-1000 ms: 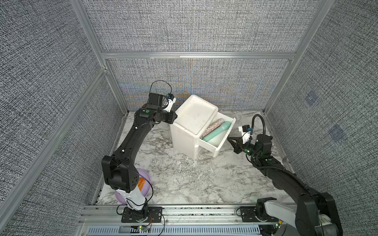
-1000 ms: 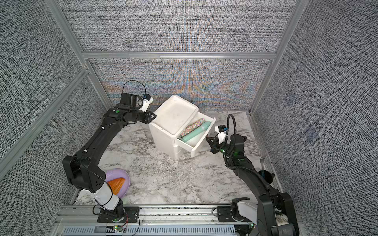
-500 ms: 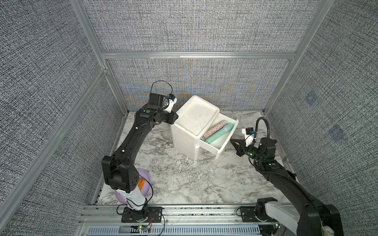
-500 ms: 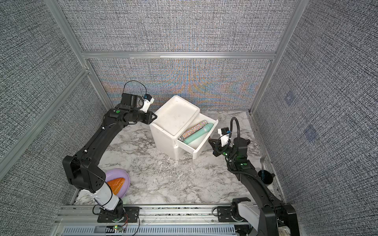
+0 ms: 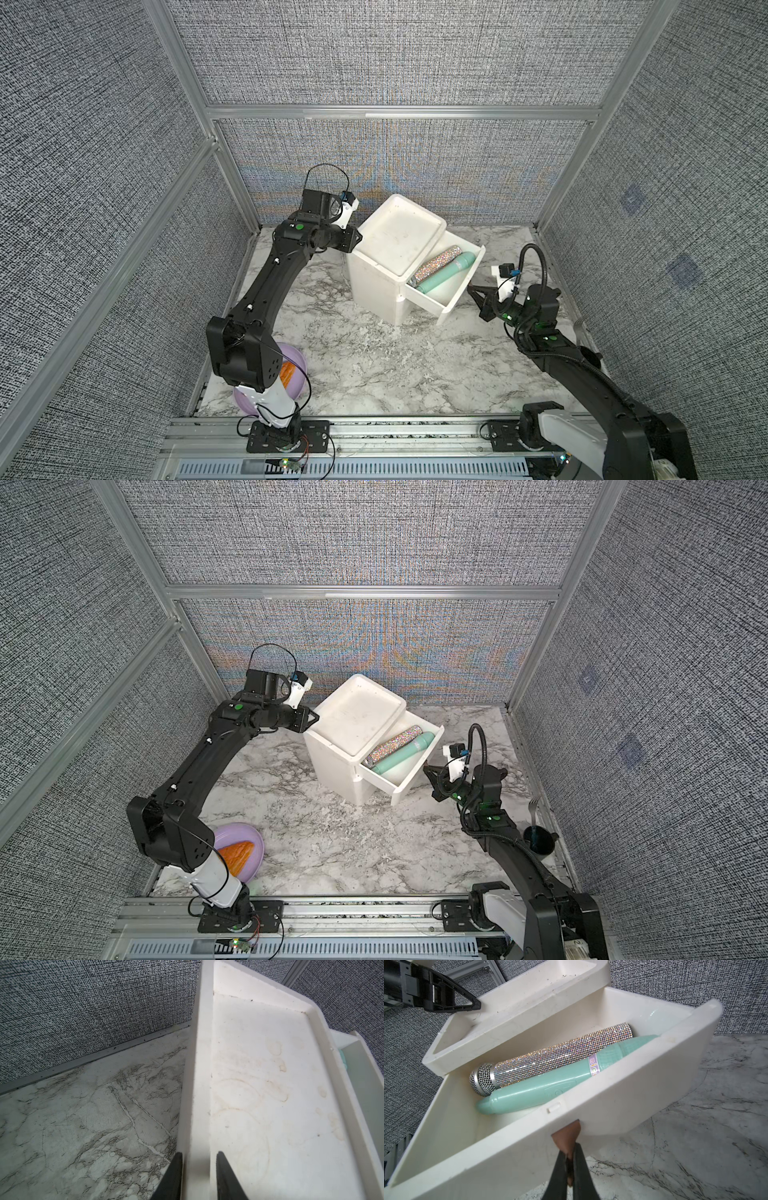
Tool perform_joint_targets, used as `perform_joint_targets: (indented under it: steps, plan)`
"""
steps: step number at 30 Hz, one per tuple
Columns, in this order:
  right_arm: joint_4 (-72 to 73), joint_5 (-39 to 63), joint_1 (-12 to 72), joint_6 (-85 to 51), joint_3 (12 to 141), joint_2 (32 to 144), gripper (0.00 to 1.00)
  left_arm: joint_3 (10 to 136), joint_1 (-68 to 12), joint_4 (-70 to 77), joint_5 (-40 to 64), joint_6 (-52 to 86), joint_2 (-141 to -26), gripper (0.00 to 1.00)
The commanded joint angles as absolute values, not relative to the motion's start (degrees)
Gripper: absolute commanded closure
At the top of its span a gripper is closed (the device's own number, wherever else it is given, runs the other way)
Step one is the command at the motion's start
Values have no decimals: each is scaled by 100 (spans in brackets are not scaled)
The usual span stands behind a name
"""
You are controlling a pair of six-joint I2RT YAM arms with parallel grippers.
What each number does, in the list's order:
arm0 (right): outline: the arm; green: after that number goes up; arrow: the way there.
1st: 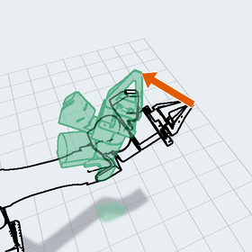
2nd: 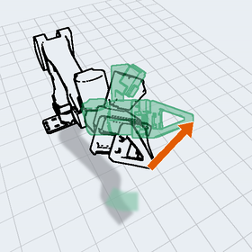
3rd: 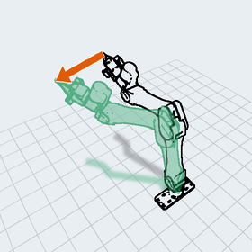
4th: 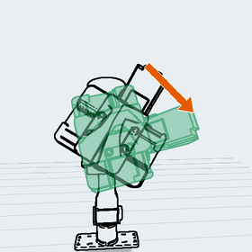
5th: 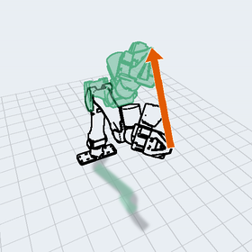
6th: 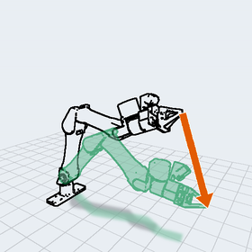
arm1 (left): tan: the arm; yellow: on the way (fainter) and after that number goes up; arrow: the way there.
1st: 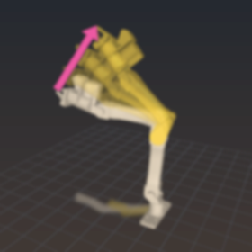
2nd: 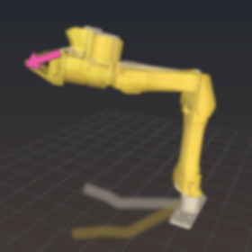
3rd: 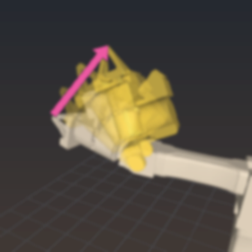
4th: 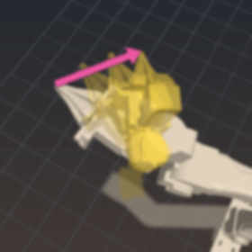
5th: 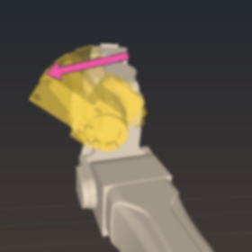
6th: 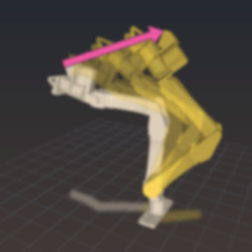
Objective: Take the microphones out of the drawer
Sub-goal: Open the drawer in the storage box.
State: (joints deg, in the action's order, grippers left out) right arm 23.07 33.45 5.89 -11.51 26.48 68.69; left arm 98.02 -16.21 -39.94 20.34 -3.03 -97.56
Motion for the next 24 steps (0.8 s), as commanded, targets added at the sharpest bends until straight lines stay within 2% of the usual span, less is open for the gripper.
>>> perform_joint_targets:
  steps: [1,6,7,8,9,14,20,22,24]
  plan:
    - [2340,3182,584,-1256,2632,6814,86,9809,-1592,-4348,2004,-422,-9703,68]
    - [2240,3029,586,-1334,2627,6689,52,9813,-1591,-4320,1999,-448,-9670,60]
    - [2206,2999,585,-1336,2640,6670,38,9815,-1593,-4299,1995,-456,-9668,56]
    - [2174,2964,587,-1349,2648,6662,15,9817,-1591,-4289,1987,-470,-9669,53]
    - [2146,2917,583,-1345,2657,6642,2,9830,-1593,-4283,1986,-494,-9669,51]
    - [1859,2819,583,-1370,2841,6626,2,10076,-1591,-4434,1846,-583,-9795,43]
    - [1632,2820,583,-1443,2892,6312,2,10261,-1591,-4576,1626,-666,-9803,23]
    - [1549,2796,581,-1424,2897,6122,2,10295,-1592,-4618,1490,-729,-9755,7]
    - [1473,2744,589,-1445,2901,5937,2,10372,-1597,-4703,1422,-766,-9696,4]
